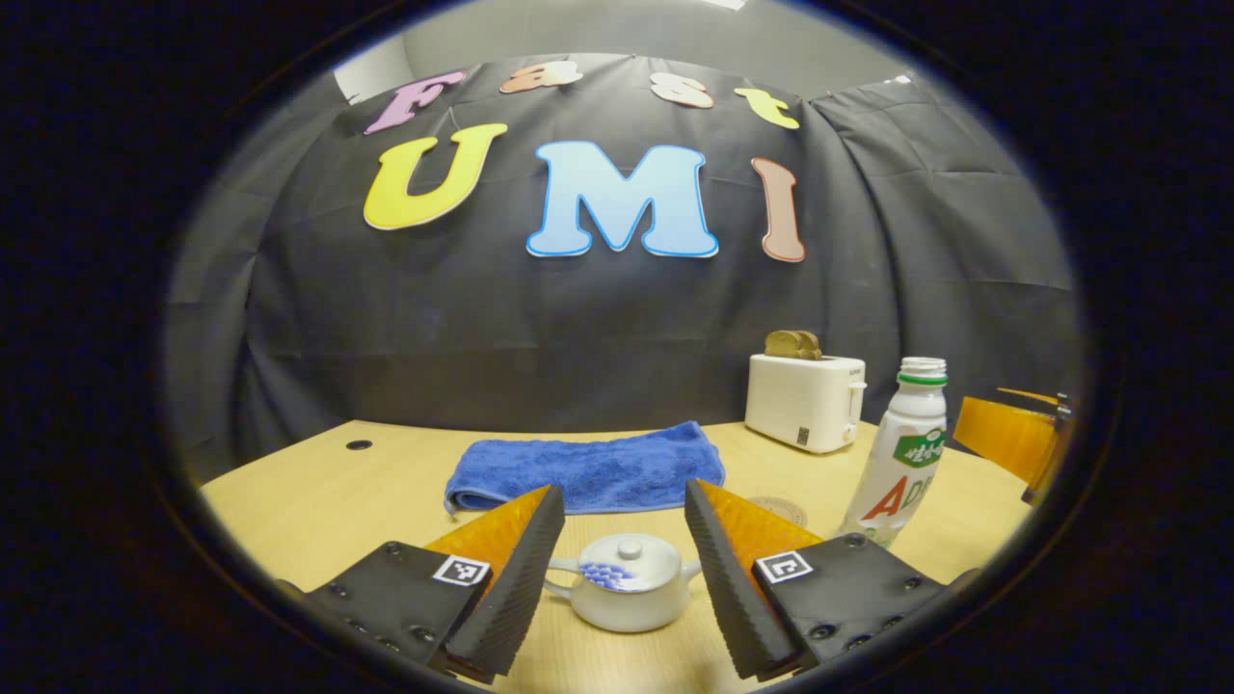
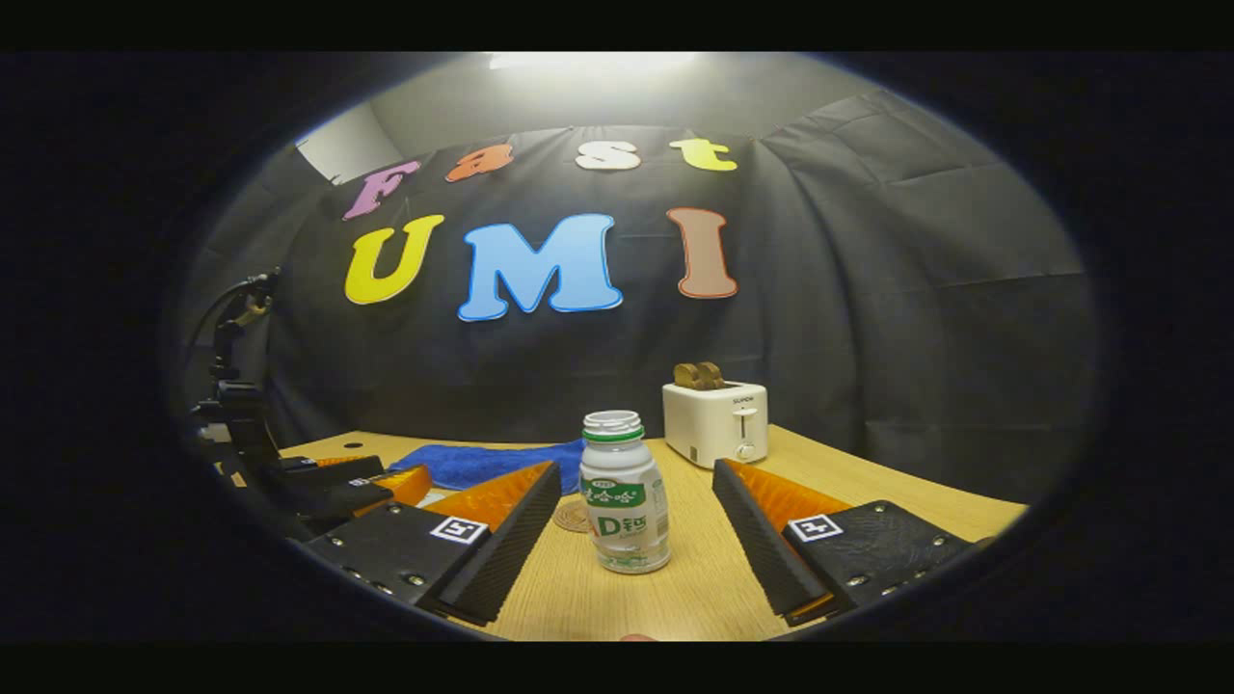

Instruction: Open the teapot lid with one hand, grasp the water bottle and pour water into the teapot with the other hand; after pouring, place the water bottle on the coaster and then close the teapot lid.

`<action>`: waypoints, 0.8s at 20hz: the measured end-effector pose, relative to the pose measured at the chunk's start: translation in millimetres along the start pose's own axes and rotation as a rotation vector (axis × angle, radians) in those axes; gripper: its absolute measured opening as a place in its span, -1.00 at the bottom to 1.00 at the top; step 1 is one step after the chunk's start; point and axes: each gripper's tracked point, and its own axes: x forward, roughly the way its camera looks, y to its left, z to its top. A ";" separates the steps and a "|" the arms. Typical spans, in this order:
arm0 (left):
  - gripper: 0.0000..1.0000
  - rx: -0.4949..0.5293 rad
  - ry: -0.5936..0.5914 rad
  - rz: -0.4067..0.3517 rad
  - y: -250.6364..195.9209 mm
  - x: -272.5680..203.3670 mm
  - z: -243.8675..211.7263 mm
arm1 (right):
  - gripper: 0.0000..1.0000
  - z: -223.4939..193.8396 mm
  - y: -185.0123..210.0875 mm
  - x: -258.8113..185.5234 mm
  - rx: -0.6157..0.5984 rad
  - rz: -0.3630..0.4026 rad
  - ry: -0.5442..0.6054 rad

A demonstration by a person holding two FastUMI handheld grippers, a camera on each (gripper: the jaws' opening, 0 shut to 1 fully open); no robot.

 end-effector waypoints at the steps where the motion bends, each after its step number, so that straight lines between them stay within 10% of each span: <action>1: 0.72 0.001 0.013 0.002 0.7 5.2 -3.3 | 0.95 -1.9 -0.9 0.8 0.005 0.001 0.006; 16: 0.11 0.051 0.097 0.017 -5.4 26.3 -32.2 | 0.94 -21.5 -13.3 7.4 0.004 -0.003 0.062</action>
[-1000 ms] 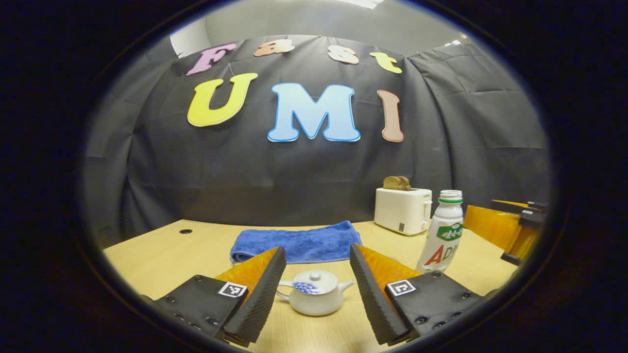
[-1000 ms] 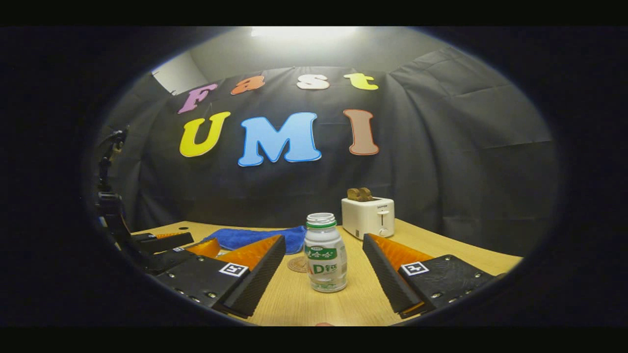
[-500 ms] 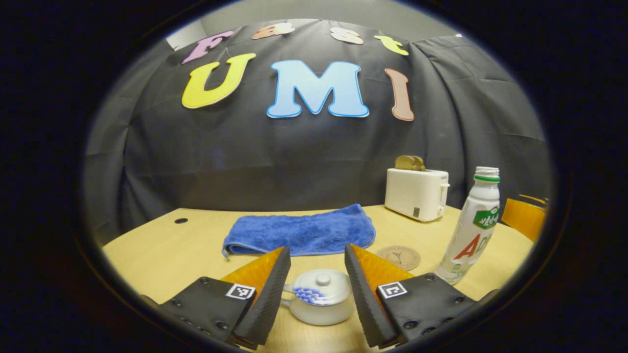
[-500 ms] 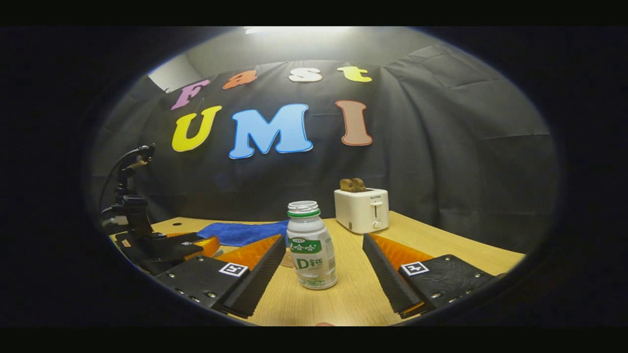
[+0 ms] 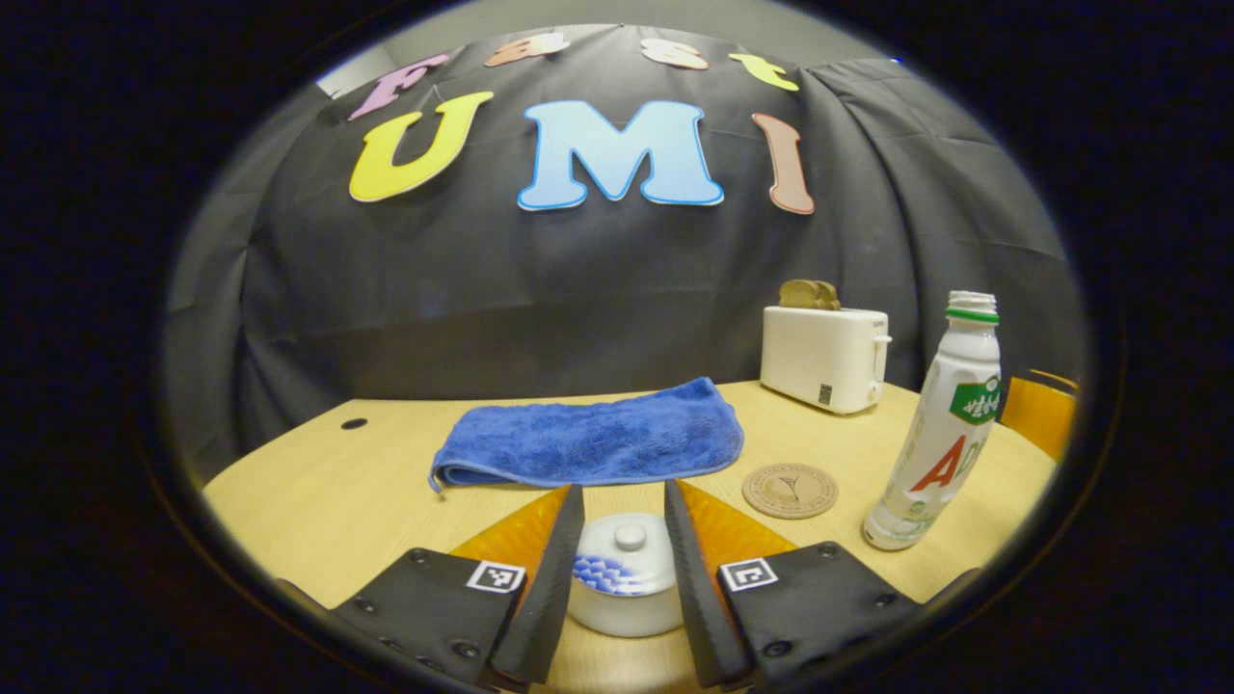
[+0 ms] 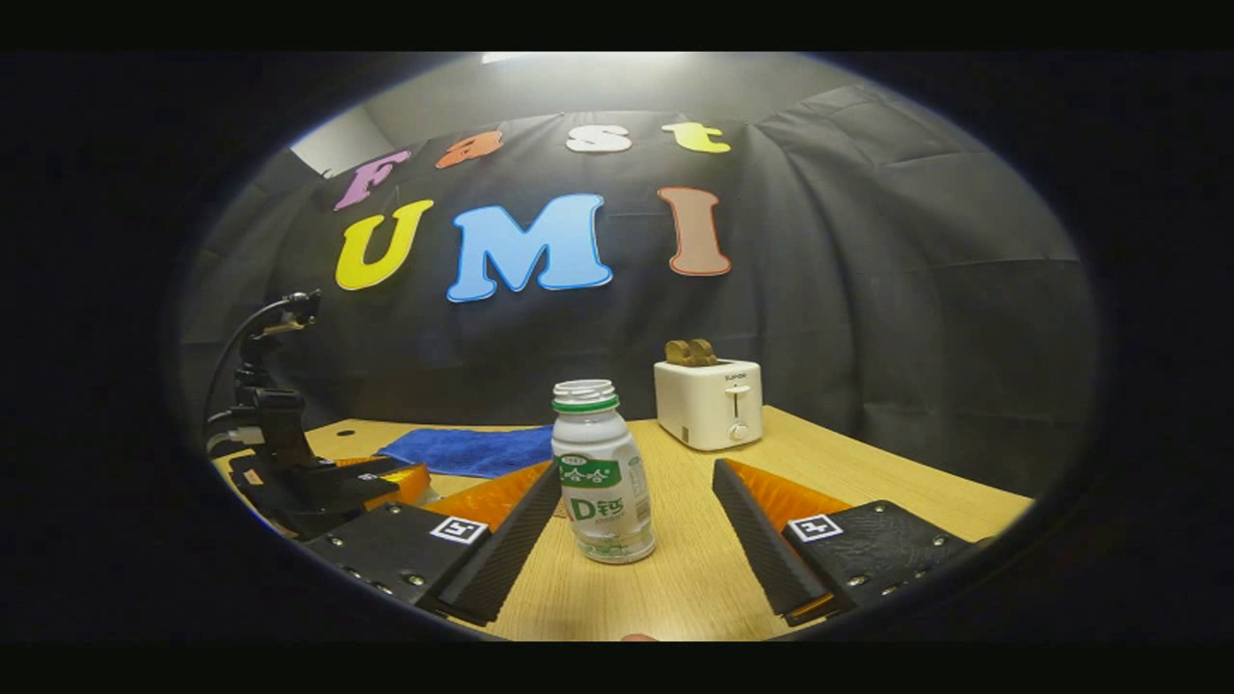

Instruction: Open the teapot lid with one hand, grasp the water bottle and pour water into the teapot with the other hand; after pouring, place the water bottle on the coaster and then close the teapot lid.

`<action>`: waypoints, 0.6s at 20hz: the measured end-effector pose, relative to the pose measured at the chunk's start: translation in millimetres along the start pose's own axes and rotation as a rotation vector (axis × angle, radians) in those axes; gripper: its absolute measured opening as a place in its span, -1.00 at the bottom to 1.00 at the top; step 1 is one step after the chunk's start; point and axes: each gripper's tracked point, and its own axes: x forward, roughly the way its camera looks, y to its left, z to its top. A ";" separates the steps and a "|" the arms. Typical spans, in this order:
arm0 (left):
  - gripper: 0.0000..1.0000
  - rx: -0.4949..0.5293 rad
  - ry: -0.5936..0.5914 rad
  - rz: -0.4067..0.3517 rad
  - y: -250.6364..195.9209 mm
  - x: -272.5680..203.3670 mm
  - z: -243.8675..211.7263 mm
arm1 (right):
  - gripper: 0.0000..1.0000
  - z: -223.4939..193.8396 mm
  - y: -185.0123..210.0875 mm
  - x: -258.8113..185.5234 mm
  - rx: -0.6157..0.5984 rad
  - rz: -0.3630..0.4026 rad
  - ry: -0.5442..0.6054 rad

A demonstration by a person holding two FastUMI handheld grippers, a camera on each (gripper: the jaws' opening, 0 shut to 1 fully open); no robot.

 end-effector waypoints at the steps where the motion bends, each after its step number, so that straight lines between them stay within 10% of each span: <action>1: 0.18 0.012 -0.004 0.001 -0.3 0.3 2.0 | 0.94 -0.3 -0.1 0.0 0.002 0.000 0.003; 7: -0.63 0.036 0.000 0.005 0.0 3.7 4.1 | 0.95 -7.6 1.1 1.7 -0.011 0.010 0.025; 12: -0.65 -0.012 -0.003 -0.010 2.7 1.9 7.2 | 0.94 -17.9 6.6 7.1 -0.010 0.041 0.057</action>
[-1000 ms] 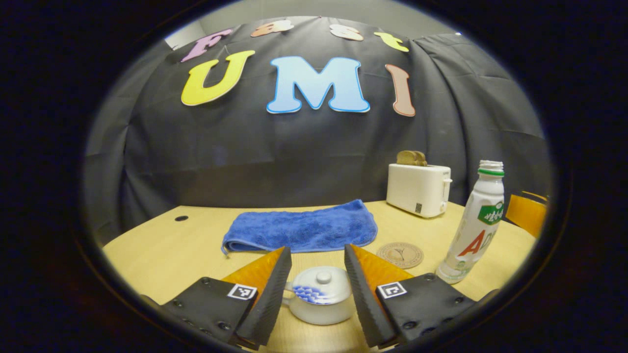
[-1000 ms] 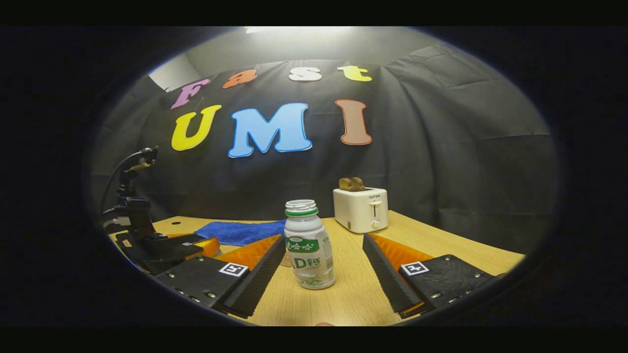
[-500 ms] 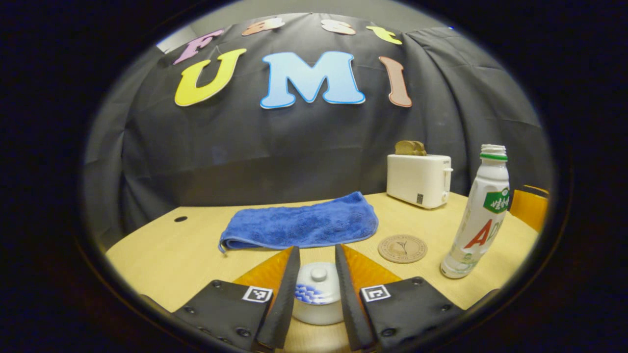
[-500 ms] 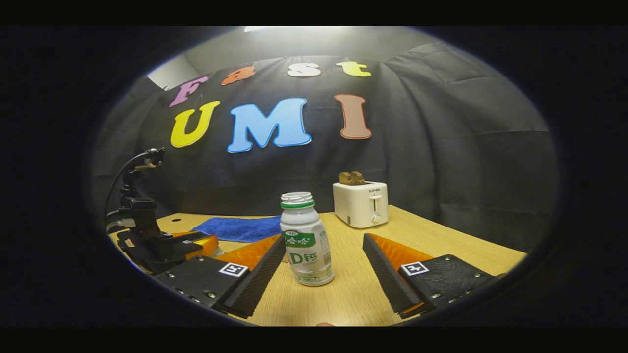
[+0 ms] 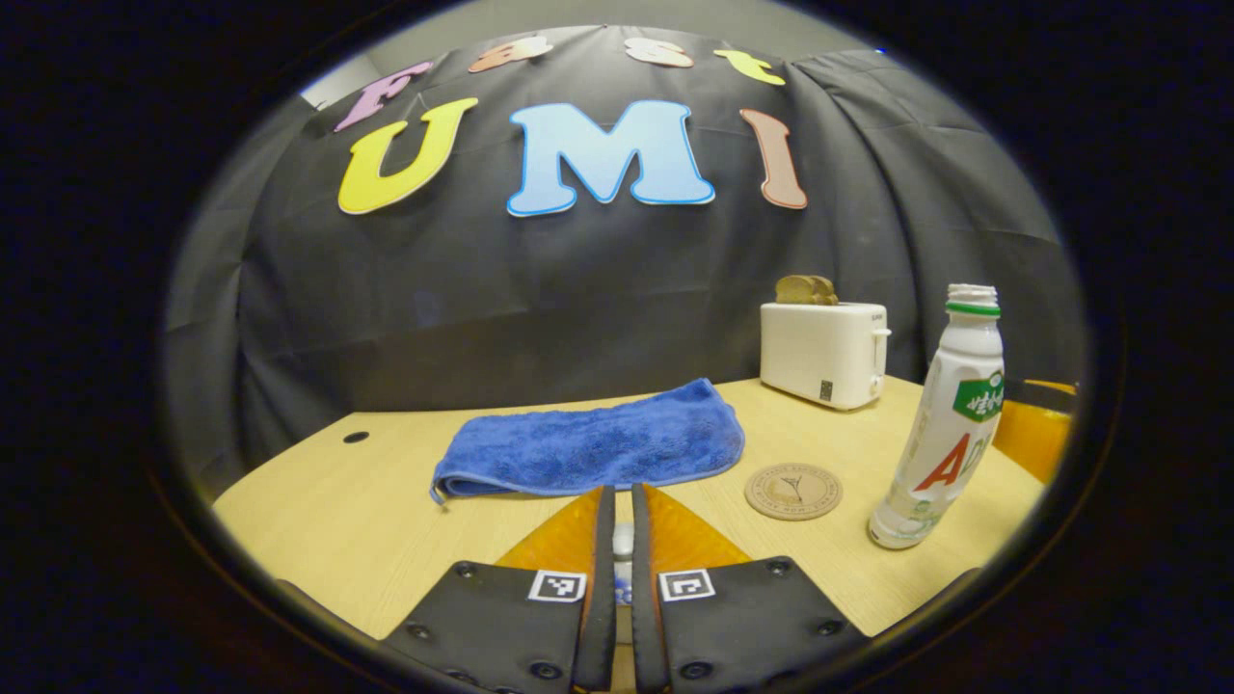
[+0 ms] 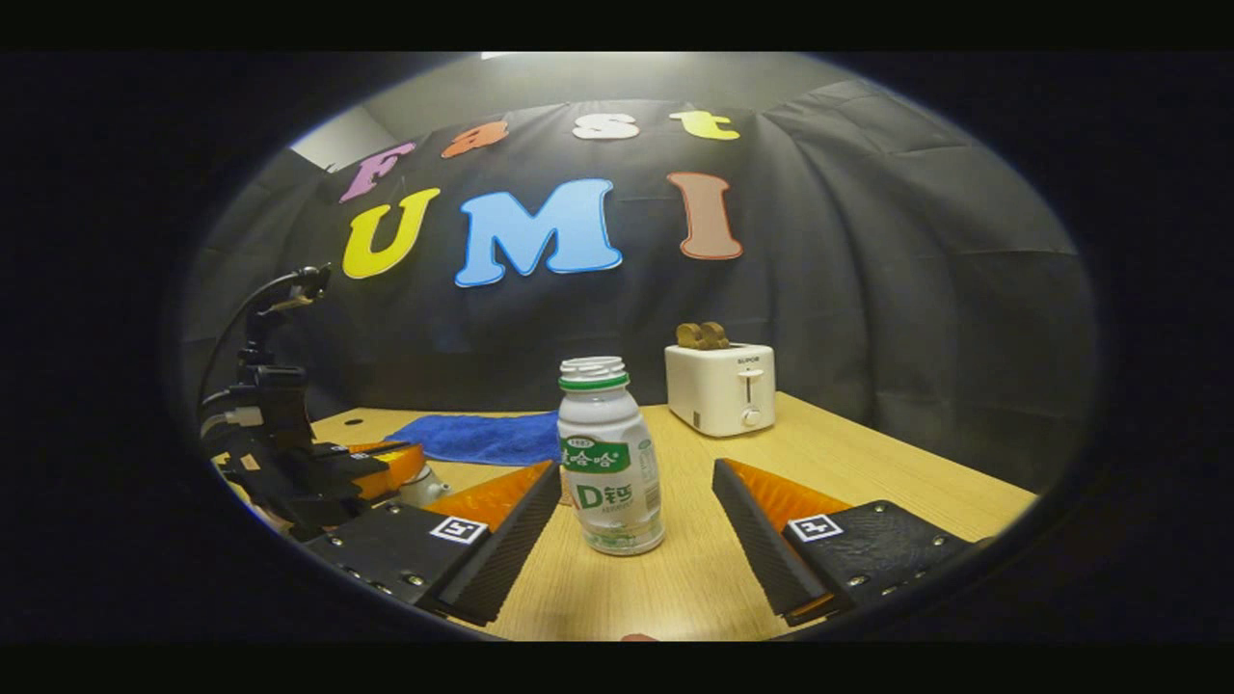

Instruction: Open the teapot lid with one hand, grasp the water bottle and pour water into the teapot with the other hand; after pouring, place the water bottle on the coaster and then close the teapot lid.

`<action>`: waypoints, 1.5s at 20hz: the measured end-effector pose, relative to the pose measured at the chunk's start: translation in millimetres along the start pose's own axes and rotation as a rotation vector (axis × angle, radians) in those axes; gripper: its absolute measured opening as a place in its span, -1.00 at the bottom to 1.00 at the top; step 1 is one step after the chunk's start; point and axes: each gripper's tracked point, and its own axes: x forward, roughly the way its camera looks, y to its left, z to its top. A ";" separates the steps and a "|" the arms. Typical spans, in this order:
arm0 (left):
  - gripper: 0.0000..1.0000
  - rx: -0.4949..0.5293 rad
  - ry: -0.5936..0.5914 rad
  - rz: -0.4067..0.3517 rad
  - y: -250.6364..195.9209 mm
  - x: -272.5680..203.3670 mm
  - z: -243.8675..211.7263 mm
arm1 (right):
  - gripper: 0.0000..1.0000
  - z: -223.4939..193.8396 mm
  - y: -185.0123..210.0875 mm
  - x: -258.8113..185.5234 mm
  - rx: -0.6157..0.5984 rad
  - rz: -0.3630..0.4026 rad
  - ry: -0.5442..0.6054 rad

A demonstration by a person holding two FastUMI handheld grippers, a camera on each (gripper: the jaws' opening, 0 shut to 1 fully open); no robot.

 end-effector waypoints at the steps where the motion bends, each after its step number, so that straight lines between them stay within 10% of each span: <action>1: -0.73 -0.028 0.002 -0.008 1.4 0.3 2.2 | 0.95 -2.4 0.2 2.7 -0.006 0.003 0.006; 9: -0.65 -0.205 -0.018 -0.046 23.2 -15.6 30.3 | 0.95 -15.5 4.3 22.0 -0.020 0.032 0.043; 25: -0.72 -0.241 -0.038 0.037 98.5 -55.1 30.1 | 0.93 -38.4 17.4 50.9 -0.035 0.044 0.121; 30: -0.80 -0.236 -0.044 0.033 97.8 -62.7 23.4 | 0.61 -40.3 19.1 54.0 -0.070 0.035 0.135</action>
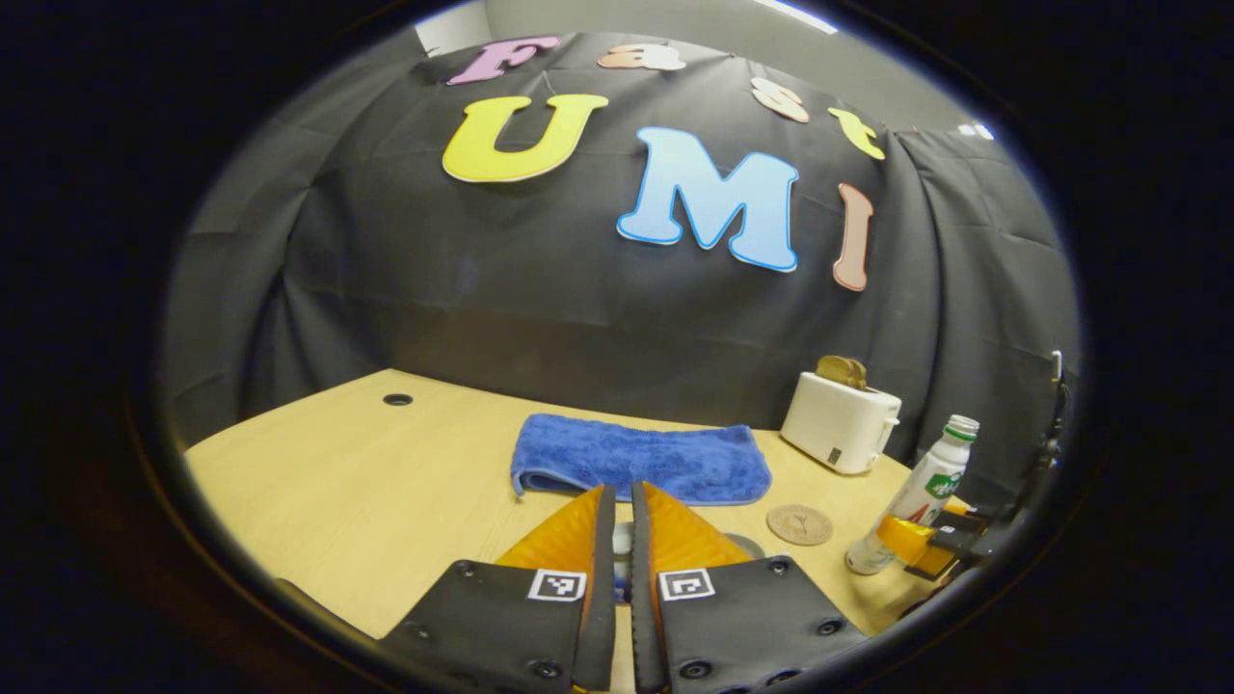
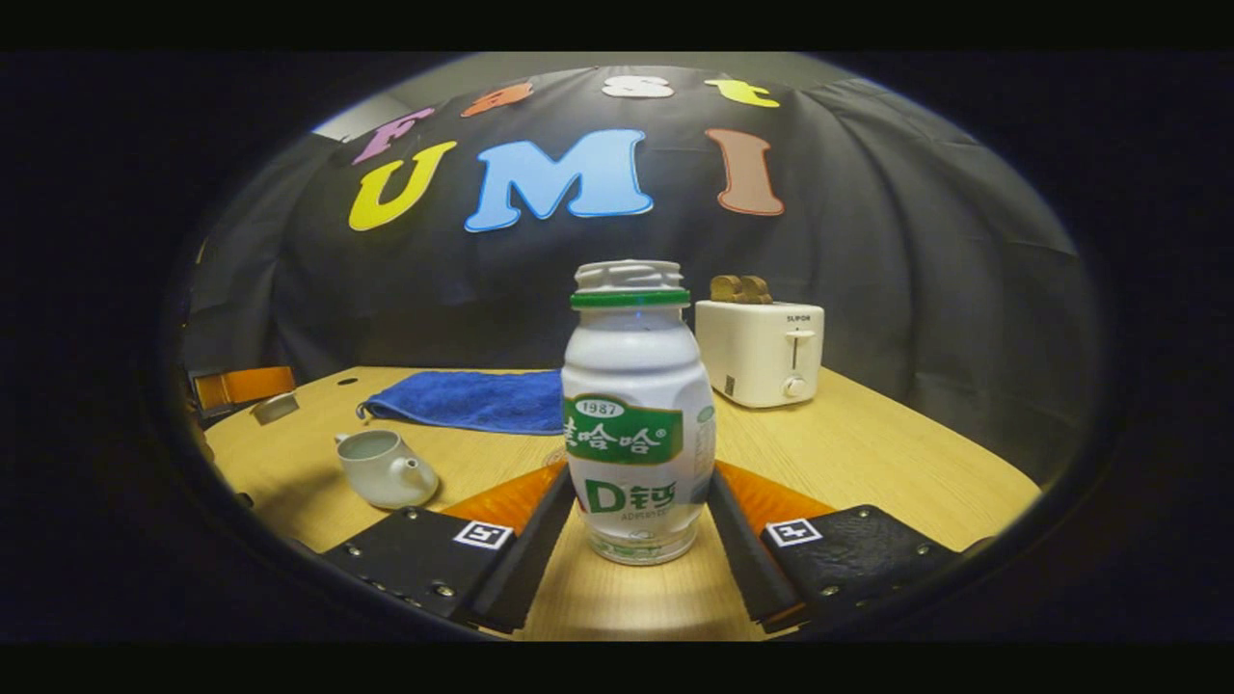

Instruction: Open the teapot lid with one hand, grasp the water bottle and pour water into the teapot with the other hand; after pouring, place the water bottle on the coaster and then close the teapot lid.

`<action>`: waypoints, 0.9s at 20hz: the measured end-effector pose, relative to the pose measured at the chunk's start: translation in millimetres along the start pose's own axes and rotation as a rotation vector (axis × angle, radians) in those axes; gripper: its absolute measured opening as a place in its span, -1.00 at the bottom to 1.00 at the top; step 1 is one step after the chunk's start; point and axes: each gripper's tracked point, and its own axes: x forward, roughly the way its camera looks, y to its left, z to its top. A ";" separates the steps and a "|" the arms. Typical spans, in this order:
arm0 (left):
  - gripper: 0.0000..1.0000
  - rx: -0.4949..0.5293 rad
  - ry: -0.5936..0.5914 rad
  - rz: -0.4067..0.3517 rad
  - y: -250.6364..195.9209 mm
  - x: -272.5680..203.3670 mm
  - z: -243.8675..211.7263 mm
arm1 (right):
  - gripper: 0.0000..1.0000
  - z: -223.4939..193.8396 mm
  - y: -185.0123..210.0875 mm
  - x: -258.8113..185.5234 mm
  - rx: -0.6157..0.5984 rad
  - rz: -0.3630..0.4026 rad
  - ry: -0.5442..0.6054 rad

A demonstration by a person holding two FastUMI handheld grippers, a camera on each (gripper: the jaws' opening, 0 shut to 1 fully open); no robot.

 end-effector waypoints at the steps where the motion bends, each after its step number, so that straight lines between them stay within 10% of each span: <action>1: -0.72 0.004 -0.001 0.000 0.5 -0.8 -1.8 | 0.60 0.0 0.0 -0.2 -0.006 -0.002 -0.001; 10: -0.65 -0.013 -0.014 -0.030 -0.7 -3.7 -0.4 | 0.57 3.6 5.9 -0.5 -0.152 -0.060 0.029; 18: -0.72 -0.013 -0.017 -0.024 9.7 -5.7 2.3 | 0.57 24.6 7.2 0.6 -0.511 -0.184 0.004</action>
